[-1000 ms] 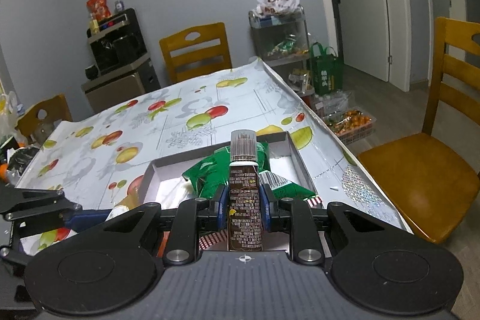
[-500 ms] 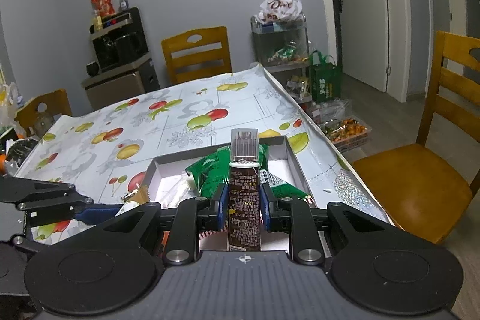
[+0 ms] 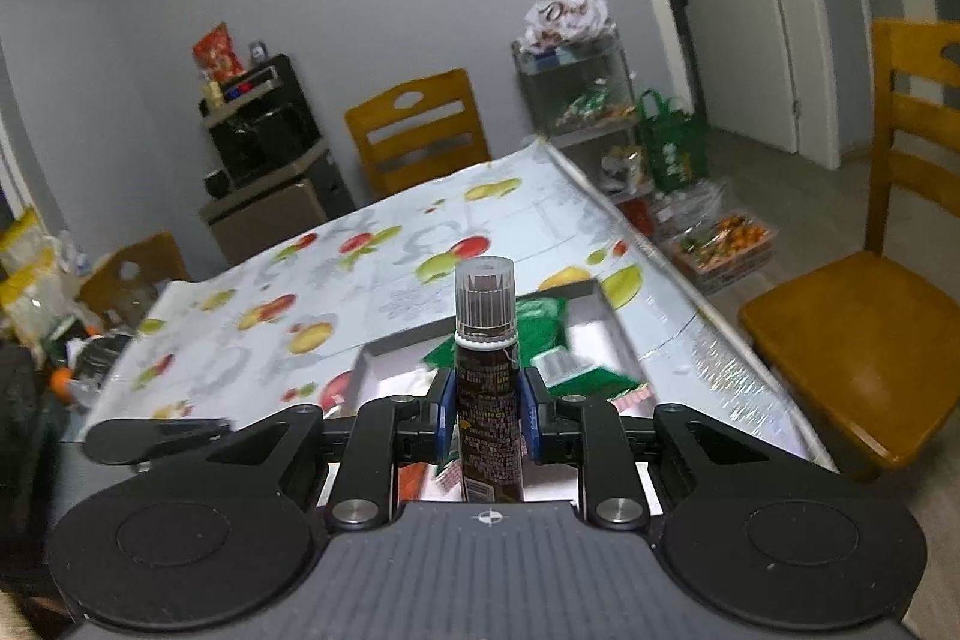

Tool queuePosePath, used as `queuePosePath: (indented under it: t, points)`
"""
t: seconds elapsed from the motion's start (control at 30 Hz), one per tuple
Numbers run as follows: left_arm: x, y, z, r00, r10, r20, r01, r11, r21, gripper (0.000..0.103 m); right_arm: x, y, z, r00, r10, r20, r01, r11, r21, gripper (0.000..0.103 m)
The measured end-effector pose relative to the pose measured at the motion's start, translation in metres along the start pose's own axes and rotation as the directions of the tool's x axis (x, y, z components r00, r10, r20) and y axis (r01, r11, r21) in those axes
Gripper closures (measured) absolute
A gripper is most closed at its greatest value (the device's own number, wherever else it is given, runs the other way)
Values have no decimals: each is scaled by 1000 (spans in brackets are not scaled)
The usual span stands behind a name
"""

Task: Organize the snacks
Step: 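Lower the cookie into the box and open the left gripper while the right releases the tube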

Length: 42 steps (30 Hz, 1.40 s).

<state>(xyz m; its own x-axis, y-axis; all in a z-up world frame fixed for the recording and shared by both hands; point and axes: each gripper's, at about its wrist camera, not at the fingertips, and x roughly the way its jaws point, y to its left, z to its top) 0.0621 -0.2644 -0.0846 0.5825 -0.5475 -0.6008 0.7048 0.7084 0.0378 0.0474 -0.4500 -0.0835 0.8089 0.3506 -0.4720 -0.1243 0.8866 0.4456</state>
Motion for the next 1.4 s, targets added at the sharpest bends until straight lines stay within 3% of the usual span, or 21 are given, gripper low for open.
queuePosePath:
  t: [0.1,0.3,0.57,1.03,1.17,1.3,1.4]
  points:
    - [1,-2,-1,1000,1,-5,-1,1000,8,68,5,-8,-2,999,13,-52,-10,999,51,79]
    - [4,-10,-4,1000,19,-12,-18,998,67,68,16,-25,-7,992,-44,-120,58,992,115,78]
    - [10,-13,-9,999,32,-29,-29,995,92,68,35,-13,-17,974,-172,-151,172,985,-11,78]
    - [11,-11,-10,998,37,-43,-33,996,83,65,32,0,-19,966,-228,-118,217,971,-102,76]
    - [6,-12,-10,999,31,-28,-29,996,81,46,30,2,-19,967,-228,-114,216,970,-110,75]
    - [1,-13,-9,1000,21,-16,-20,996,85,42,29,6,-19,967,-231,-109,219,969,-118,71]
    - [-3,-14,-10,1000,21,-3,-21,996,85,26,26,9,-19,966,-240,-97,226,965,-133,65]
